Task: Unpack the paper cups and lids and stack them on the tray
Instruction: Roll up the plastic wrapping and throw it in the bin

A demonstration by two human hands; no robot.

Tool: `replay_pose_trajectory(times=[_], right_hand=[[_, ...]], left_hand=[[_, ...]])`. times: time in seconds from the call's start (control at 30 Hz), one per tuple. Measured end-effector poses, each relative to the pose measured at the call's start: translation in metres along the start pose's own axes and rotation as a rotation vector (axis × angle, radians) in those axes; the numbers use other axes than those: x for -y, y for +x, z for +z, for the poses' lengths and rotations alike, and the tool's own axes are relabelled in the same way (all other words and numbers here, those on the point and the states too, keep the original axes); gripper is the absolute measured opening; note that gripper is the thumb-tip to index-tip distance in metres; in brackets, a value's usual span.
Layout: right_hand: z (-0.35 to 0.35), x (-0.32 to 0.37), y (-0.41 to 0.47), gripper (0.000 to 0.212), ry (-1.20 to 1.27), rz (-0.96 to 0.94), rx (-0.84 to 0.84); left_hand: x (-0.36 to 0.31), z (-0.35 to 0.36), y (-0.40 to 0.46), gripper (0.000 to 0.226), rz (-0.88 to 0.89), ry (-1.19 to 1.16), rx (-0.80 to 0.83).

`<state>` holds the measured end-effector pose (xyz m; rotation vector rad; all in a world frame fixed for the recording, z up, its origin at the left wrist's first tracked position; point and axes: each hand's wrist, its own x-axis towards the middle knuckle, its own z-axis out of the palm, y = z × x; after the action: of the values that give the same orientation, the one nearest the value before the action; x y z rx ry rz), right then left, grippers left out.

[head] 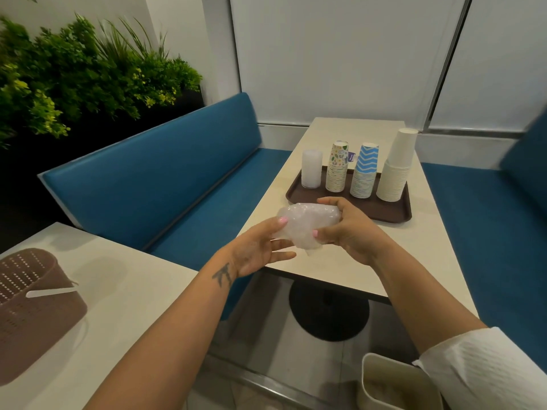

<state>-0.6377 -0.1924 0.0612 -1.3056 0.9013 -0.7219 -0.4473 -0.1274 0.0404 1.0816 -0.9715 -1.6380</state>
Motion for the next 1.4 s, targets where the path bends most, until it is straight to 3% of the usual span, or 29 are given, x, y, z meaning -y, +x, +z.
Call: replay_pose_trajectory(times=[0.1, 0.23, 0.37, 0.47, 0.57, 0.77, 0.83, 0.97, 1.13, 1.27, 1.4], right_hand=[[-0.010, -0.002, -0.002, 0.066, -0.015, 0.033, -0.108], [-0.034, -0.018, -0.013, 0.058, -0.048, 0.066, -0.159], [-0.070, -0.047, -0.034, 0.044, 0.100, 0.131, -0.170], [-0.097, -0.071, -0.045, 0.033, 0.148, 0.174, -0.283], [-0.123, -0.090, -0.053, 0.030, 0.183, 0.223, -0.412], [-0.173, -0.132, -0.090, 0.030, 0.002, 0.366, -0.575], [-0.183, -0.156, -0.103, 0.032, -0.058, 0.446, -0.593], [-0.192, -0.219, -0.116, 0.027, -0.097, 0.583, -0.631], [-0.201, -0.307, -0.106, 0.038, 0.059, 0.571, -0.783], [-0.221, -0.366, -0.083, 0.029, -0.160, 0.575, -0.921], [-0.249, -0.444, -0.055, 0.024, -0.331, 0.563, -0.988]], left_hand=[[0.000, 0.015, 0.007, 0.095, 0.017, 0.043, -0.060], [0.011, 0.046, 0.023, 0.044, 0.055, 0.317, -0.185], [0.043, 0.068, 0.052, 0.030, 0.008, 0.291, -0.235], [0.064, 0.084, 0.076, 0.022, -0.106, 0.261, -0.179], [0.079, 0.104, 0.103, 0.029, -0.209, 0.259, -0.081], [0.127, 0.136, 0.133, 0.024, -0.472, 0.343, 0.358], [0.155, 0.144, 0.137, 0.026, -0.566, 0.363, 0.423], [0.215, 0.146, 0.154, 0.019, -0.631, 0.460, 0.422], [0.294, 0.138, 0.187, 0.014, -0.617, 0.544, 0.294], [0.364, 0.138, 0.232, 0.021, -0.577, 0.615, 0.176], [0.442, 0.133, 0.278, 0.018, -0.458, 0.659, 0.188]])
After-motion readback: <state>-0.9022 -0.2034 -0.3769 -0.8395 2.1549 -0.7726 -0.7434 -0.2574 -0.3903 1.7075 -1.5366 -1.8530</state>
